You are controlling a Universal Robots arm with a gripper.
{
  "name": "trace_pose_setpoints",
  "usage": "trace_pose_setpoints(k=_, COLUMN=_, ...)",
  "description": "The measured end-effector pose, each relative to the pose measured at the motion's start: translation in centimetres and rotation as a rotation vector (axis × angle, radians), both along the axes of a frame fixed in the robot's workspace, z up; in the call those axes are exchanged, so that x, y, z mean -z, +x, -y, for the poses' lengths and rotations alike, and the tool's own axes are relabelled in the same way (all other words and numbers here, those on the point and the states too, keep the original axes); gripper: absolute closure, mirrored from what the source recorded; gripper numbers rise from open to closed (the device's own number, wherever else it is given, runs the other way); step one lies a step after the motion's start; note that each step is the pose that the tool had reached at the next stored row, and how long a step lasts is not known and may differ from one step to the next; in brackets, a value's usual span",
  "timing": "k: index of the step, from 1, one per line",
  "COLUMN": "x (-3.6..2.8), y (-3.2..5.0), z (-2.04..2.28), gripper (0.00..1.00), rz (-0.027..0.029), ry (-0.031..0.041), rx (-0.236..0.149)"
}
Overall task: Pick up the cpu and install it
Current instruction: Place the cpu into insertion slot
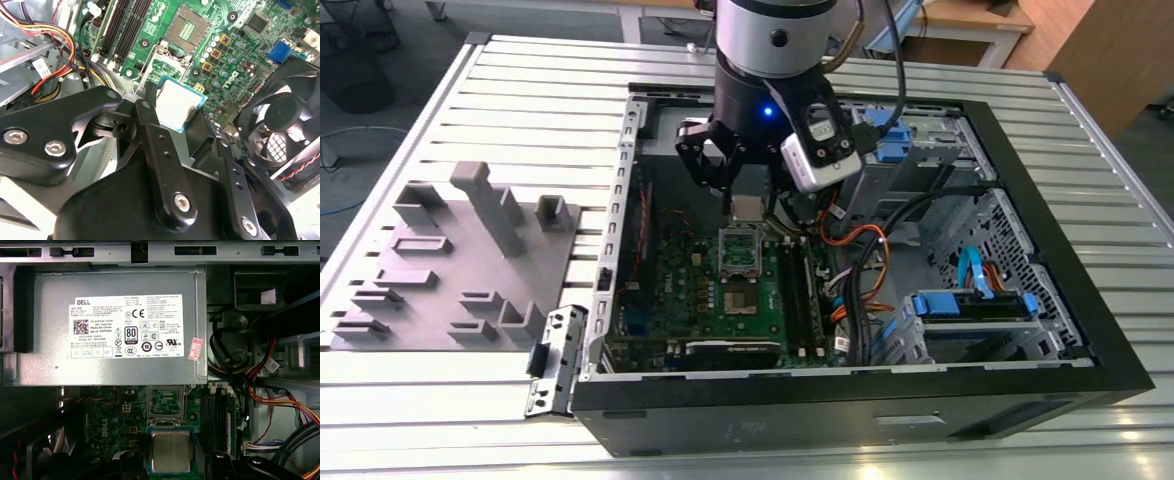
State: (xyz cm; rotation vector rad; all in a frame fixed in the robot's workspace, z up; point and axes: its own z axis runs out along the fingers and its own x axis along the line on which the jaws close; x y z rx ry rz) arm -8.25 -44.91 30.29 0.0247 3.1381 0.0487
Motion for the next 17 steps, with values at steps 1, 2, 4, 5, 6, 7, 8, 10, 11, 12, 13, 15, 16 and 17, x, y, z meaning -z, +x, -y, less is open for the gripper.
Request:
trace_pose_setpoints(k=1, x=0.18, y=0.0, z=0.0, gripper=0.53, rz=0.0, ry=-0.0001, rx=0.0)
trace_pose_setpoints(k=2, x=0.19, y=0.0, z=0.0, gripper=0.53, rz=0.0, ry=0.0, rx=0.0)
trace_pose_setpoints(k=4, x=0.19, y=0.0, z=0.0, gripper=0.53, rz=0.0, ry=0.0, rx=0.0)
trace_pose_setpoints(k=5, x=0.19, y=0.0, z=0.0, gripper=0.53, rz=0.0, ry=0.0, rx=0.0)
trace_pose_setpoints(k=6, x=0.19, y=0.0, z=0.0, gripper=0.53, rz=0.0, ry=0.0, rx=0.0)
trace_pose_setpoints(k=7, x=0.19, y=0.0, z=0.0, gripper=0.53, rz=0.0, ry=0.0, rx=0.0)
trace_pose_setpoints(k=8, x=0.19, y=0.0, z=0.0, gripper=0.53, rz=0.0, ry=0.0, rx=0.0)
trace_pose_setpoints(k=10, x=0.2, y=0.0, z=0.0, gripper=0.53, rz=0.0, ry=-0.0001, rx=0.0)
trace_pose_setpoints(k=11, x=0.26, y=0.0, z=0.0, gripper=0.53, rz=0.0002, ry=0.0004, rx=0.0)
trace_pose_setpoints(k=12, x=0.34, y=0.0, z=0.0, gripper=0.53, rz=0.0002, ry=0.0005, rx=0.0)
trace_pose_setpoints(k=13, x=0.45, y=0.0, z=0.0, gripper=0.53, rz=0.0, ry=0.0001, rx=0.0)
trace_pose_setpoints(k=15, x=0.8, y=0.0, z=0.0, gripper=0.53, rz=0.0, ry=-0.0001, rx=0.0)
trace_pose_setpoints(k=16, x=0.98, y=0.0, z=0.0, gripper=0.53, rz=0.0, ry=-0.0005, rx=0.0)
trace_pose_setpoints(k=17, x=1.16, y=0.0, z=0.0, gripper=0.53, rz=0.0, ry=-0.0012, rx=0.0)
